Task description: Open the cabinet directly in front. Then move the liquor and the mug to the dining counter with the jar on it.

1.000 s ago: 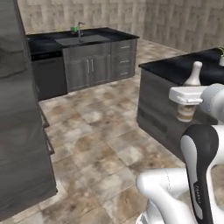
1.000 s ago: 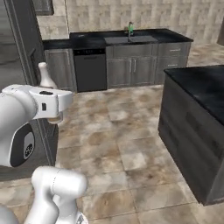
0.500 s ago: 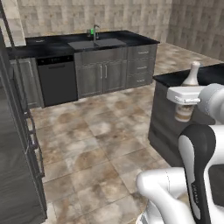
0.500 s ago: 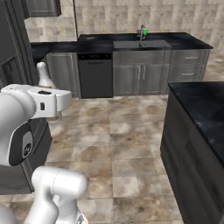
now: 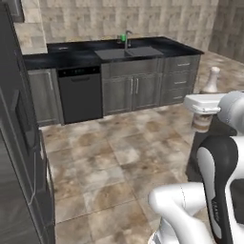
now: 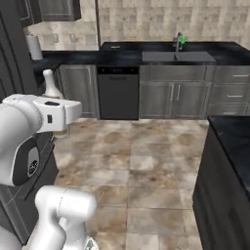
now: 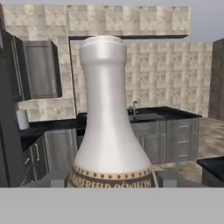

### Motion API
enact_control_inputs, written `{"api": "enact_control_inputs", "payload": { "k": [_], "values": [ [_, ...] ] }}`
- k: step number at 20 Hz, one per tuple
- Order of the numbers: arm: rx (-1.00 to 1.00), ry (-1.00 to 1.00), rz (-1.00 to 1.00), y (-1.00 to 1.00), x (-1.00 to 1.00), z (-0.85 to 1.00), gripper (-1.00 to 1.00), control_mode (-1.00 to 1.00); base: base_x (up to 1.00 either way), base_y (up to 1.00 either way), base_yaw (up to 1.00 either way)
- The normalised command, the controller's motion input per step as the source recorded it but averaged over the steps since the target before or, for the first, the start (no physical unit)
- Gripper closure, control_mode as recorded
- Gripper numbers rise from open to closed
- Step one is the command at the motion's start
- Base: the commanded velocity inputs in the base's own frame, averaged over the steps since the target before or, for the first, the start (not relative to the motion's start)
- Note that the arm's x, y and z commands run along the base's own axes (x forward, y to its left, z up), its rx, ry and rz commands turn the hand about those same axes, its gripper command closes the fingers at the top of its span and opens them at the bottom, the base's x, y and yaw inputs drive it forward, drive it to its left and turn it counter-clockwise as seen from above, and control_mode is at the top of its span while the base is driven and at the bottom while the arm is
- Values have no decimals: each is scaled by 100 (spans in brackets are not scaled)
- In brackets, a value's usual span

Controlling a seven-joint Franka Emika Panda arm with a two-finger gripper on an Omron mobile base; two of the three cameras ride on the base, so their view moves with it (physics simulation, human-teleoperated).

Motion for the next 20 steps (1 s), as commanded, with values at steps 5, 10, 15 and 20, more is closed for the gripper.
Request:
{"api": "enact_control_inputs", "payload": {
  "k": [5,10,15,20],
  "values": [
    [0,0,0,0,0,0,100,100,100,-5,23],
    [0,0,0,0,0,0,100,100,100,-25,18],
    [0,0,0,0,0,0,100,100,100,-26,17],
    [0,0,0,0,0,0,100,100,100,-25,16]
  ]
}}
